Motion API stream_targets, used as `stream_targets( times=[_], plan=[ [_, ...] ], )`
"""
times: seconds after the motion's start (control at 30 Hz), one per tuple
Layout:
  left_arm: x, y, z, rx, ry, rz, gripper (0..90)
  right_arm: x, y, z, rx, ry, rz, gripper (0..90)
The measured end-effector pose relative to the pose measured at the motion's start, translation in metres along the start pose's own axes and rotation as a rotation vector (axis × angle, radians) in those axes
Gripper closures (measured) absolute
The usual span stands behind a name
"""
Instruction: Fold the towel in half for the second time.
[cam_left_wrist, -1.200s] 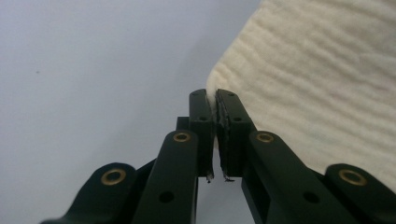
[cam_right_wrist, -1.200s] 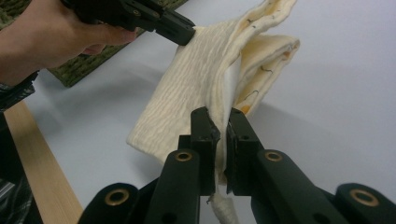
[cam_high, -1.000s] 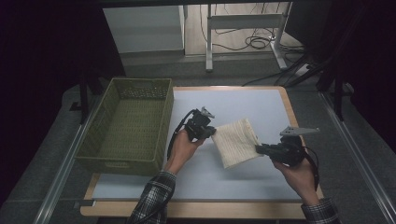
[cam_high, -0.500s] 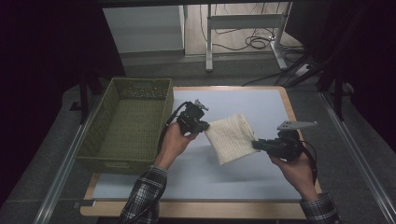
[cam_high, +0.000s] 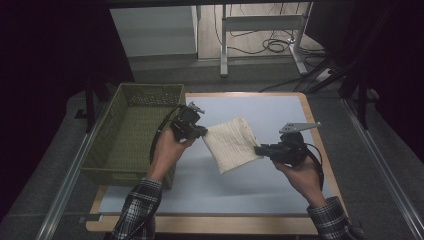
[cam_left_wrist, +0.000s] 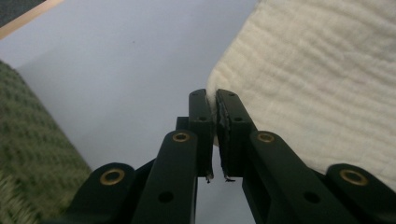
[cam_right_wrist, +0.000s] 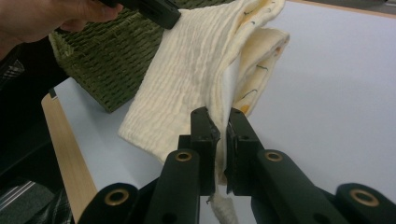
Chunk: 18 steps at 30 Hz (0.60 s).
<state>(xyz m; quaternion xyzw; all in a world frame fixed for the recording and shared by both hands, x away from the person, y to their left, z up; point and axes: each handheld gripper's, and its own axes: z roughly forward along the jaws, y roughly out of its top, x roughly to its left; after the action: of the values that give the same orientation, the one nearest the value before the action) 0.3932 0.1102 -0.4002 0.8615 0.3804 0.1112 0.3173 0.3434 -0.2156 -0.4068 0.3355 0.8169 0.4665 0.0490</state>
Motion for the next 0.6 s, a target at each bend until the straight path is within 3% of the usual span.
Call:
stream_targets(
  times=[0.6],
  plan=[
    [0.041, -0.036, -0.047, -0.032, 0.064, -0.088, 85.4, 0.030, 0.043, 0.046, 0.016, 0.064, -0.064, 83.6]
  ],
)
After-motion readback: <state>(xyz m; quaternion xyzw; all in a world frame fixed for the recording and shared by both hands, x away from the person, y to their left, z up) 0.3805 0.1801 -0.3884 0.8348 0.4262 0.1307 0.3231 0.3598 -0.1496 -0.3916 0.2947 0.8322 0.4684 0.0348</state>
